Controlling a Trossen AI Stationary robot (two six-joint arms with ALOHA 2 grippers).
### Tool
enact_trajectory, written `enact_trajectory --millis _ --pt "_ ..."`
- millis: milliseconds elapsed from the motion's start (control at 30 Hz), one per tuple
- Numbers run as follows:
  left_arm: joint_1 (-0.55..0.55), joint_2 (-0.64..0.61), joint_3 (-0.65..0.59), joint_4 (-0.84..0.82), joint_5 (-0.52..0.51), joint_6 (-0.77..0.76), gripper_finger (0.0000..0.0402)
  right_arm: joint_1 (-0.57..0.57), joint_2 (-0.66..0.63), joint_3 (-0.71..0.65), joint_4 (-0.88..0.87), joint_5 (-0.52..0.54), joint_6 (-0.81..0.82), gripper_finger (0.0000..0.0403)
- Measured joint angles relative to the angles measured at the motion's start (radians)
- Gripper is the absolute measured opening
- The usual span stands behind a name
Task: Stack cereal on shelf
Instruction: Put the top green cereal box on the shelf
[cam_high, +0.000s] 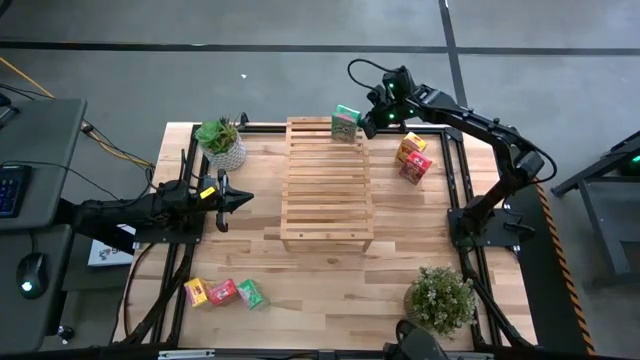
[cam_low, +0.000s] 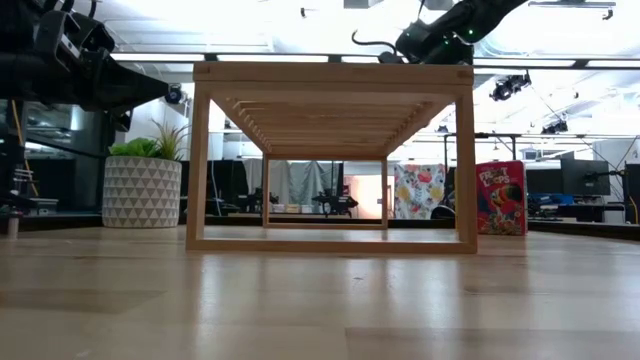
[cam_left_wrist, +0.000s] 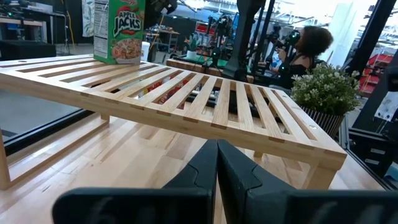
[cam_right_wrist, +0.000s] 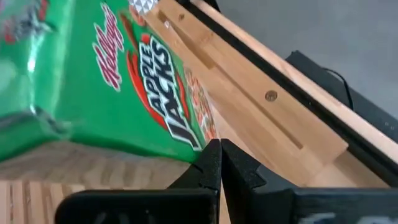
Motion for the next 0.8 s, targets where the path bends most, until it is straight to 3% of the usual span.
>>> enact_trajectory --millis 800 --pt "0.0 0.0 0.0 0.0 0.0 0.0 0.0003 0.162 -0.002 0.0 -0.074 -0.034 -0.008 0.0"
